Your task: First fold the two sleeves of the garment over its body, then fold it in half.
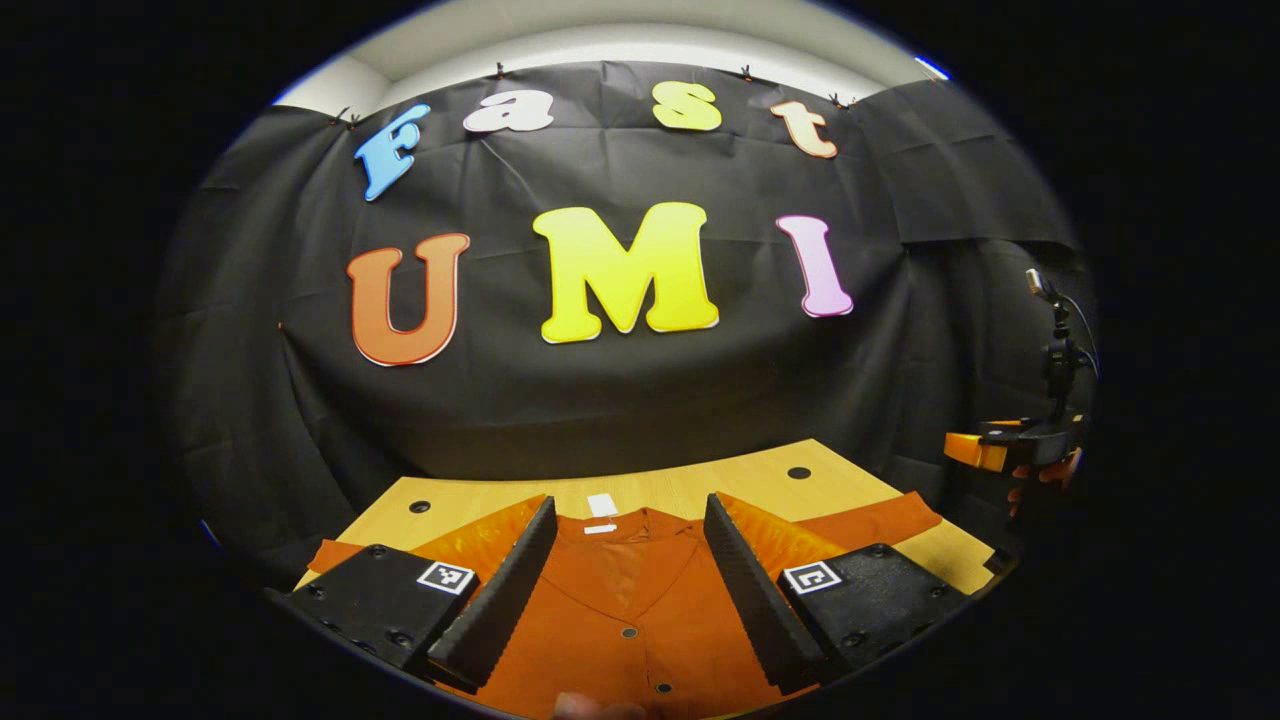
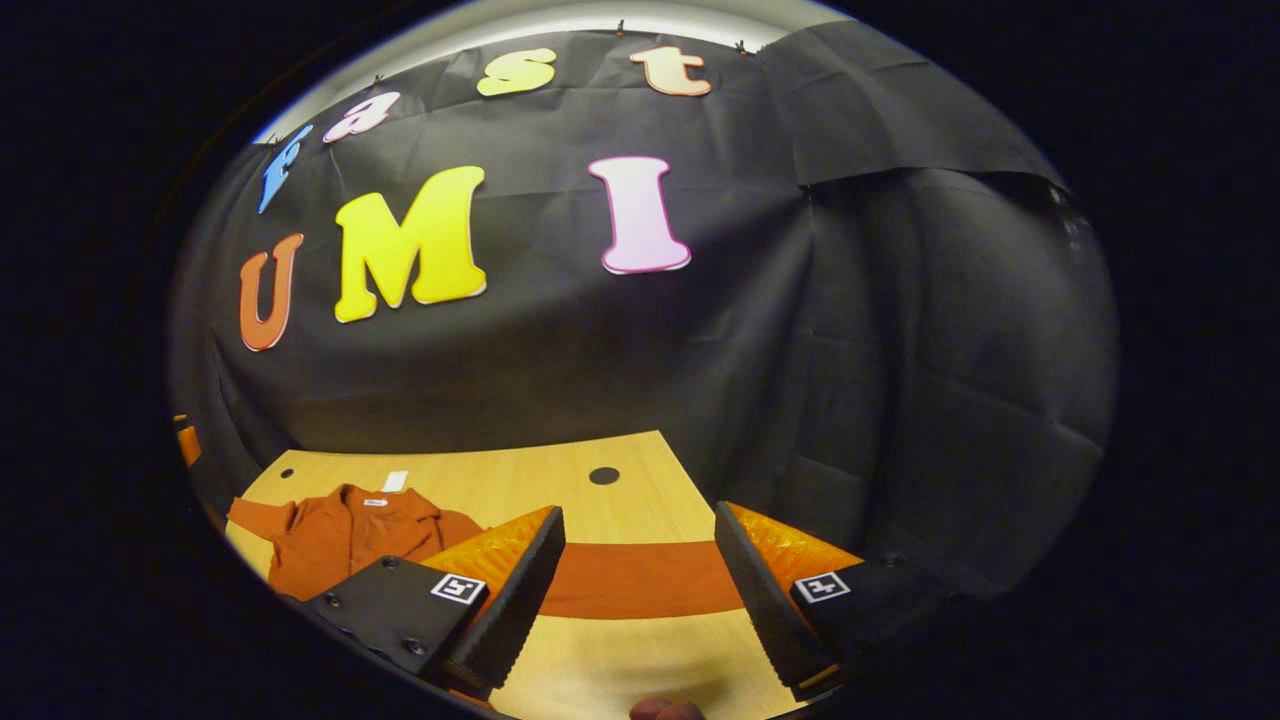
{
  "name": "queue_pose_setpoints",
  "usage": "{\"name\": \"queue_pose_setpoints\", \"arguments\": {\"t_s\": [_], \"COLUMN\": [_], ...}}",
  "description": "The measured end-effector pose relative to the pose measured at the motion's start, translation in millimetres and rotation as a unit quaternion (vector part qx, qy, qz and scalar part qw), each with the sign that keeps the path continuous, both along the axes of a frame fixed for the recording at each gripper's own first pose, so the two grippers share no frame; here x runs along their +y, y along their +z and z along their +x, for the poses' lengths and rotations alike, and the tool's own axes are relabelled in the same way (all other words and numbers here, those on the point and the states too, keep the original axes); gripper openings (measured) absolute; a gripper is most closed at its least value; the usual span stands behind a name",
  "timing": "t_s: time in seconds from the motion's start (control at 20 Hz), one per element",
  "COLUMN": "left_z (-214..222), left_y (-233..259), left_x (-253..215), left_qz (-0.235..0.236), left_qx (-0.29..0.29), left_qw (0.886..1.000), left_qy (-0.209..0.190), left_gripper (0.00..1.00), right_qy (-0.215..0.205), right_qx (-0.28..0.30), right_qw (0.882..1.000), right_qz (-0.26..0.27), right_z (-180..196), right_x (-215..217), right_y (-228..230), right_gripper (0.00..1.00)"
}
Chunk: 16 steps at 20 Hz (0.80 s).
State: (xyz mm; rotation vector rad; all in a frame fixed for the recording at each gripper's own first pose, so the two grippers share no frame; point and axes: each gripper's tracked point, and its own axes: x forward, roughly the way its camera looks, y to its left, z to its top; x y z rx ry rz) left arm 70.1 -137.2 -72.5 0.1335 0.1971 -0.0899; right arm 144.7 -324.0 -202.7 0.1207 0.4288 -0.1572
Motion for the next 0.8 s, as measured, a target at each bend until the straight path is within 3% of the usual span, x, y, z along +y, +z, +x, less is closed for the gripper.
{"name": "queue_pose_setpoints", "arguments": {"t_s": [0.05,0.2,0.5,0.8], "left_z": [2.6,10.3,19.0,22.5], "left_y": [-6.1,-19.3,-44.5,-62.3], "left_x": [-4.0,-24.4,-40.3,-40.3], "left_qz": [0.004,0.018,0.043,0.055], "left_qx": [0.009,0.025,0.060,0.093], "left_qw": [1.000,0.999,0.997,0.994], "left_qy": [0.005,-0.005,-0.016,-0.008], "left_gripper": [0.96,0.97,0.99,0.99], "right_qy": [0.002,0.008,0.049,0.014], "right_qx": [0.011,0.035,0.116,0.168], "right_qw": [1.000,0.999,0.989,0.975], "right_qz": [0.004,0.013,0.078,0.146], "right_z": [6.9,33.7,71.3,81.7], "right_x": [-13.5,-55.8,-82.2,-102.0], "right_y": [-13.4,-57.9,-155.1,-217.9], "right_gripper": [0.96,0.96,0.98,0.98]}}
